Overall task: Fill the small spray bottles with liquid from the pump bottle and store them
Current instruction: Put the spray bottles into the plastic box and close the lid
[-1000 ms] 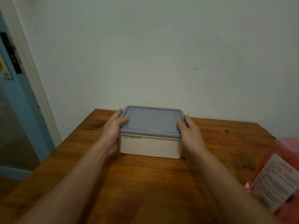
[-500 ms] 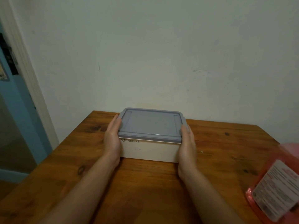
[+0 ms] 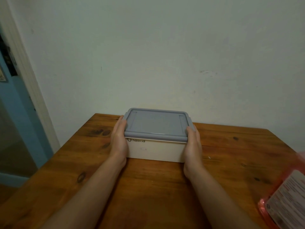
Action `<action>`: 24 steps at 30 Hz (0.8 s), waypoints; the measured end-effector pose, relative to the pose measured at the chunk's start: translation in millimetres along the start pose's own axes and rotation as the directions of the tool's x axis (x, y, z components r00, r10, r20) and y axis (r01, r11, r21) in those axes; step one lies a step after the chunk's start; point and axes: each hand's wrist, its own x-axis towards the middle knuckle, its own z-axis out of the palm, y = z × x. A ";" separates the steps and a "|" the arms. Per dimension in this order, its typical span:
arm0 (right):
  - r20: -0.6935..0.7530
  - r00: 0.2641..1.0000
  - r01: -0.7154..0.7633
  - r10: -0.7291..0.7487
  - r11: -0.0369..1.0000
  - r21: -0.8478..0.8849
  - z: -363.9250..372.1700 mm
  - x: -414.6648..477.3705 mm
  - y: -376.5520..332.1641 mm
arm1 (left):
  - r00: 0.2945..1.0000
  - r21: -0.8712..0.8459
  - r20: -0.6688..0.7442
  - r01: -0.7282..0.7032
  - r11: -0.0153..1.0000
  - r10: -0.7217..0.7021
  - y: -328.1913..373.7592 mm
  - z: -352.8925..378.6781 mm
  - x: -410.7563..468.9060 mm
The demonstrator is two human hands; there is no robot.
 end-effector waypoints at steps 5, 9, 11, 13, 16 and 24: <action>-0.004 1.000 -0.008 0.008 1.000 -0.018 4.6 10.1 2.4 | 1.000 0.001 0.024 0.014 1.000 -0.014 -1.2 3.5 9.4; -0.002 1.000 0.003 -0.003 1.000 -0.018 6.9 21.0 4.5 | 0.999 0.015 0.027 0.017 1.000 -0.018 -1.7 7.3 19.4; 0.006 1.000 0.003 -0.003 1.000 -0.017 7.6 26.4 5.2 | 0.999 0.016 0.029 0.017 1.000 -0.018 -3.3 9.2 24.6; 0.011 1.000 -0.001 0.001 1.000 -0.007 8.2 30.8 4.3 | 0.999 0.017 0.031 0.018 1.000 -0.019 -4.5 10.8 29.5; 0.011 1.000 -0.003 0.003 1.000 -0.005 9.6 39.6 3.0 | 0.999 0.009 0.026 0.019 1.000 -0.019 -6.5 14.0 36.7; 0.020 1.000 -0.010 0.010 1.000 -0.015 16.0 61.6 4.7 | 0.999 -0.002 -0.003 0.040 0.999 -0.040 -10.0 22.3 57.1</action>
